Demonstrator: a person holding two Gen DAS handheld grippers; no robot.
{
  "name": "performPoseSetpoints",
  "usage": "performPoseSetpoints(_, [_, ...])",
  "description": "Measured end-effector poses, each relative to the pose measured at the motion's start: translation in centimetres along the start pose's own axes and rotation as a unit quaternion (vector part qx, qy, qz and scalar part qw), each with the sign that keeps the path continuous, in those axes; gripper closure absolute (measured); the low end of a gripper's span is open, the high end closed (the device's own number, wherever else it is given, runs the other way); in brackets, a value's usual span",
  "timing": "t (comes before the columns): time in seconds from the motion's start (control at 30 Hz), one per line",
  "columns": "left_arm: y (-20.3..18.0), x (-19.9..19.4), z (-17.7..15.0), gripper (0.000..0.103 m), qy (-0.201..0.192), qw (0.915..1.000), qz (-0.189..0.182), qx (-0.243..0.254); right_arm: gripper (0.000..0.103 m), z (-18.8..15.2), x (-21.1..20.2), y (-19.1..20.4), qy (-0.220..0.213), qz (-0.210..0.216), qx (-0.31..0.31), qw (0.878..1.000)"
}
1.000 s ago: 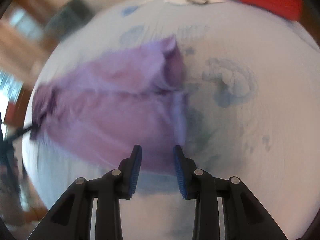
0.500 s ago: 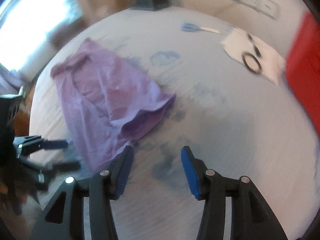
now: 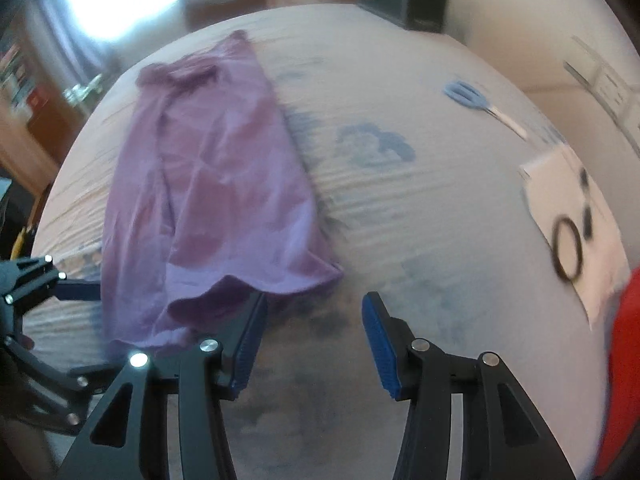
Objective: Fold clothes
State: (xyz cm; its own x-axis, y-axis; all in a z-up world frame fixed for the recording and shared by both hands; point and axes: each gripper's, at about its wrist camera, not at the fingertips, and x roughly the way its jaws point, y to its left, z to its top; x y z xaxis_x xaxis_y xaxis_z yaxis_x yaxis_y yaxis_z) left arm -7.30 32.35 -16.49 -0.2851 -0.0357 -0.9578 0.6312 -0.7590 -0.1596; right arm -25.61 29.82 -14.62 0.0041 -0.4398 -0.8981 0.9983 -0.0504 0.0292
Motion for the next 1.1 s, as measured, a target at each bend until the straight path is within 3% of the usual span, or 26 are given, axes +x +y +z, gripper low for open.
performPoseSetpoints(0.1, [-0.3,0.2,0.5,0.028,0.002,0.9999,-0.003,0.016,0.053,0.4,1.5,0.1,0.006,-0.006,-0.01,1.0])
performPoseSetpoints(0.13, [-0.3,0.2,0.6,0.041,0.002,0.9997,-0.003,0.025,0.053,0.4,1.9,0.2,0.007,0.001,-0.007,1.0])
performPoseSetpoints(0.17, [0.2,0.1,0.9,0.067,0.003,0.9996,-0.005,0.028,0.053,0.4,2.2,0.2,0.004,0.003,-0.004,1.0])
performPoseSetpoints(0.2, [0.7,0.0,1.1,0.084,0.005,0.9995,-0.007,0.029,0.053,0.5,2.3,0.5,0.001,0.008,-0.004,1.0])
performPoseSetpoints(0.27, [1.9,-0.3,1.7,0.096,0.013,0.9994,-0.022,0.025,0.069,0.7,2.3,1.0,0.006,0.017,-0.004,1.0])
performPoseSetpoints(0.3, [2.2,-0.8,2.0,0.096,0.006,0.9993,-0.025,0.027,0.083,0.9,2.2,1.3,0.009,0.02,-0.004,1.0])
performPoseSetpoints(0.37, [2.7,-2.7,2.8,0.097,-0.023,0.9985,-0.029,0.039,0.092,1.6,1.5,1.8,0.009,0.026,0.0,1.0])
performPoseSetpoints(0.57, [7.3,-8.8,5.9,0.097,-0.1,0.9931,-0.047,0.037,0.093,7.3,-3.0,2.7,-0.065,0.047,0.036,0.996])
performPoseSetpoints(0.67, [12.4,-11.2,7.9,0.097,-0.13,0.9902,-0.042,0.025,0.093,12.2,-3.5,4.1,-0.101,0.06,0.032,0.993])
performPoseSetpoints(0.9, [26.3,-10.7,15.7,0.097,-0.127,0.9907,-0.043,-0.024,0.093,26.9,3.2,7.9,-0.129,0.089,0.031,0.987])
performPoseSetpoints(1.1, [36.7,-7.7,21.8,0.097,-0.096,0.9924,-0.034,-0.069,0.093,38.2,11.7,9.2,-0.078,0.106,0.037,0.991])
